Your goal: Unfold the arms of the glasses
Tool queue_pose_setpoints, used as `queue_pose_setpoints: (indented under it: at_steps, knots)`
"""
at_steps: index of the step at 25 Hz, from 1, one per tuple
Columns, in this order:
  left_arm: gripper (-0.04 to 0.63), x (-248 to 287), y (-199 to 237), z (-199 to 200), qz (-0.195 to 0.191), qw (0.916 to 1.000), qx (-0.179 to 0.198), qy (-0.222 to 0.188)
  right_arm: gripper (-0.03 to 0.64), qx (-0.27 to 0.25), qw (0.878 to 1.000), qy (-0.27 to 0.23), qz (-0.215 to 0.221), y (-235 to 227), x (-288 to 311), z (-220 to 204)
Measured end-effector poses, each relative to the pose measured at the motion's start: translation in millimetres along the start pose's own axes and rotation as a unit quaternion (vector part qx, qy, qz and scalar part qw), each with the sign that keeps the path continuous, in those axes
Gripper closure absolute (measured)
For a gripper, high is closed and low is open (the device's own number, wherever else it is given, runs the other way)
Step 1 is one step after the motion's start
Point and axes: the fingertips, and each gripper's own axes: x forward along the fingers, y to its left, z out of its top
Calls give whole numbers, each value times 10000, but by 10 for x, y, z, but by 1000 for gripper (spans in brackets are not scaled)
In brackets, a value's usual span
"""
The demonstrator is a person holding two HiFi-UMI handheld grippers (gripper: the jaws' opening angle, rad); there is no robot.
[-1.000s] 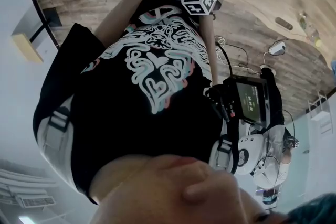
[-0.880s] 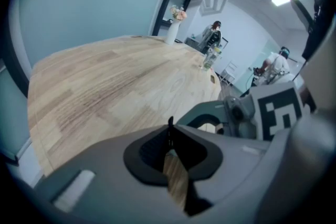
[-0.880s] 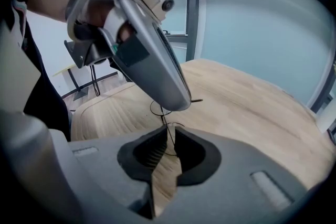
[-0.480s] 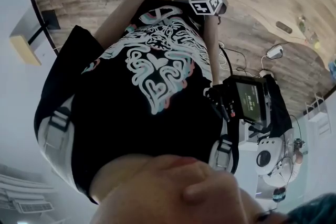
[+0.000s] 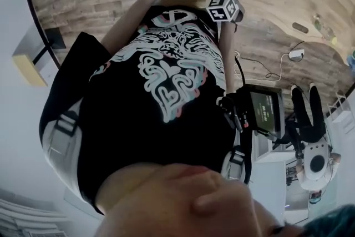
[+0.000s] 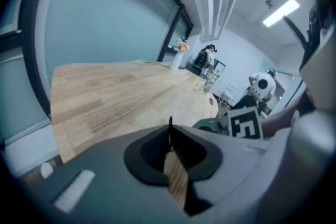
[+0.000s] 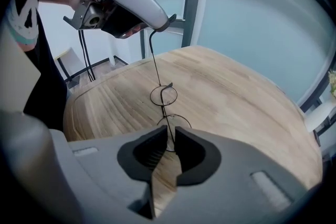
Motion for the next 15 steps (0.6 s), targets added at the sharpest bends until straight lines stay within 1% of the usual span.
queue_pose_setpoints:
  at_steps: [2, 4, 7, 9, 12, 15]
  knots:
    - [591, 56, 42, 25, -113, 9996, -244, -112, 574, -73, 9999, 138, -46, -41, 25, -63]
    - [591, 117, 30, 39, -302, 9986, -394, -168, 574, -153, 9994, 305, -95, -71, 41, -113]
    - [591, 201, -35, 85, -585, 9976, -344, -130, 574, -259, 9981, 450, -321, -198, 6, -117]
    - [591, 251, -53, 131, -711, 9970, -287, -131, 574, -321, 9970, 442, -552, -324, -34, -92]
    - [591, 295, -39, 149, -813, 9962, -265, -166, 574, -216, 9970, 379, -641, -372, -47, -27]
    - [591, 372, -32, 182, -935, 9937, -562, -267, 571, -116, 9977, 257, -617, -372, -58, 86]
